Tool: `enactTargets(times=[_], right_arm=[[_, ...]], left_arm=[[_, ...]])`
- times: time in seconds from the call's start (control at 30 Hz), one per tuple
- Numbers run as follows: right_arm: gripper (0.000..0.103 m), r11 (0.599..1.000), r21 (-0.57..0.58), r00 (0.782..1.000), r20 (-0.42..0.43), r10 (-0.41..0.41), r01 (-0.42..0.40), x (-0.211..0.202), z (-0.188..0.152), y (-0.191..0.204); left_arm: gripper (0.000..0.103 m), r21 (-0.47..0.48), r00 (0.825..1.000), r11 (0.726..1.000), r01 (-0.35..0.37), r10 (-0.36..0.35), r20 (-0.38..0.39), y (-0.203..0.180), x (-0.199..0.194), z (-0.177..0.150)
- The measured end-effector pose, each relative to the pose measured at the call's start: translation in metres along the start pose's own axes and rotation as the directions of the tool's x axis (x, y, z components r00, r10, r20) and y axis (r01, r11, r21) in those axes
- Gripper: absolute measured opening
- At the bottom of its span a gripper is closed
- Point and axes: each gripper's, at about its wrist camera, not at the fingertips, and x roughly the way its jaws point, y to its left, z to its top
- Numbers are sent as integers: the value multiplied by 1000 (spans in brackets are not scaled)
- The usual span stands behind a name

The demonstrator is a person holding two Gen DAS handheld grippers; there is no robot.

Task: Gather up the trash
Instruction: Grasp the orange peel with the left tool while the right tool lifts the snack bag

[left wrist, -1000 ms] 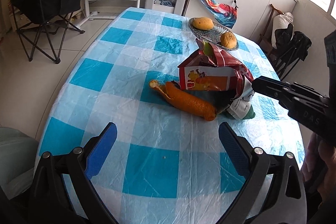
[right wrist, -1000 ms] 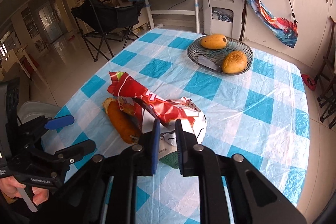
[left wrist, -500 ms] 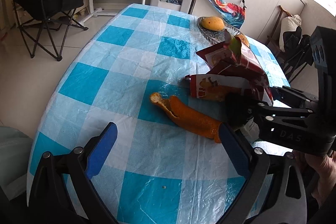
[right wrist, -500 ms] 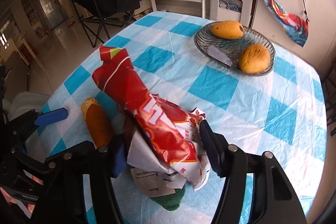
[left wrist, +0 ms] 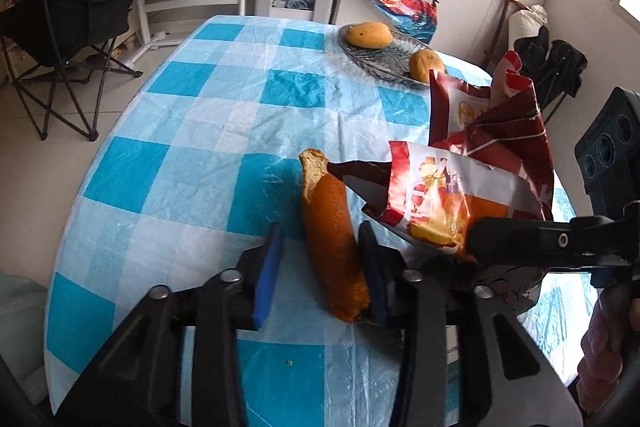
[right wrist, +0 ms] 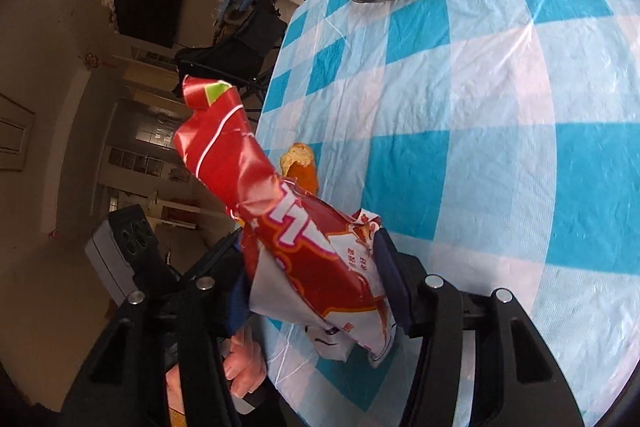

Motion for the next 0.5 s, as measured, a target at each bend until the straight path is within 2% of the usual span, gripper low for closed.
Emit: enactTargets(times=[0.07,0.17,0.27,0.33,0.4,0.5], right_arm=[[50,1000,4,999,39,-15,15,-12,-9,2],[48,992,-44,988,104,-116,121,-29,-22,13],[47,954,-125,953,172,-250,273,-40,-32,27],[47,930,-153,932,202,-302,335,-42,-37,31],[49,919,-158,921,215,-326,362,-43,-41,30],[62,907,-148,906,230,-355,393,-45,-47,27]], left_arm=[[21,22,1000,1000,18,-18,0,-2,-5,-4],[18,21,999,998,52,-52,-4,4,-15,-13],[17,18,999,998,53,-53,-3,11,-26,-21],[17,14,998,998,58,-58,-6,16,-33,-28],[17,15,998,998,67,-66,-9,19,-38,-34],[18,17,996,996,84,-84,-17,22,-43,-40]])
